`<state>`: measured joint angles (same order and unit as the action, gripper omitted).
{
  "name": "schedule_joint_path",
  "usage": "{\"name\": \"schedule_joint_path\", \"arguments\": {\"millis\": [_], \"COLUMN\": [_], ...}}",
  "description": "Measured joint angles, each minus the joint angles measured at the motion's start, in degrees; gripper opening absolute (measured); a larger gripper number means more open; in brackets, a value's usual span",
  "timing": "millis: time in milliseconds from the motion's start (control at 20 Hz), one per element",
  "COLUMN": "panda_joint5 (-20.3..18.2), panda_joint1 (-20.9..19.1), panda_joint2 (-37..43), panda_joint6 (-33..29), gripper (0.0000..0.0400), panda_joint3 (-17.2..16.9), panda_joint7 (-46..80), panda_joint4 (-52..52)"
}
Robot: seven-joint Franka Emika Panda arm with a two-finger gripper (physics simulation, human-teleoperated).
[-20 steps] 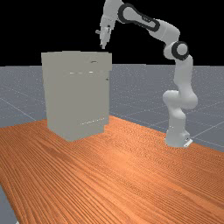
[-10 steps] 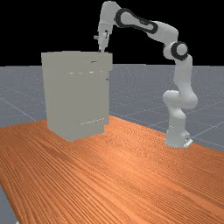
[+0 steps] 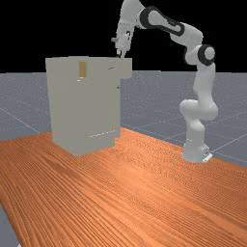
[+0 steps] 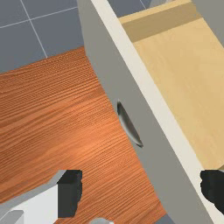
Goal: Open the drawer
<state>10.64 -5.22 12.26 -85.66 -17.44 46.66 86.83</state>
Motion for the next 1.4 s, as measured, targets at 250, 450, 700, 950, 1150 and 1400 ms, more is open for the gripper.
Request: {"name": "schedule_joint_path", "arguments": {"millis": [250, 450, 700, 950, 1150, 1400], "panda_joint5": [-0.28, -0.45, -1.34, -2.72, -3.52, -2.96], "panda_joint1": [0.58, 2.27, 5.13, 5.23, 3.85, 5.06], "panda_joint2": [4.59, 7.13, 7.94, 2.42, 2.12, 4.65], "panda_joint6": [0.97, 1.42, 1.10, -0.19, -0.29, 1.04], "gripper": [0.0400, 0.0400, 0.0400, 0.0400, 0.0400, 0.0400], "panda_joint3": [6.44, 12.25, 18.53, 19.76, 19.36, 21.41], "panda_joint7": [4.02, 7.74, 10.84, 10.60, 9.63, 10.01], "panda_joint4": [4.55, 7.34, 8.83, 9.51, 9.07, 12.26]}}
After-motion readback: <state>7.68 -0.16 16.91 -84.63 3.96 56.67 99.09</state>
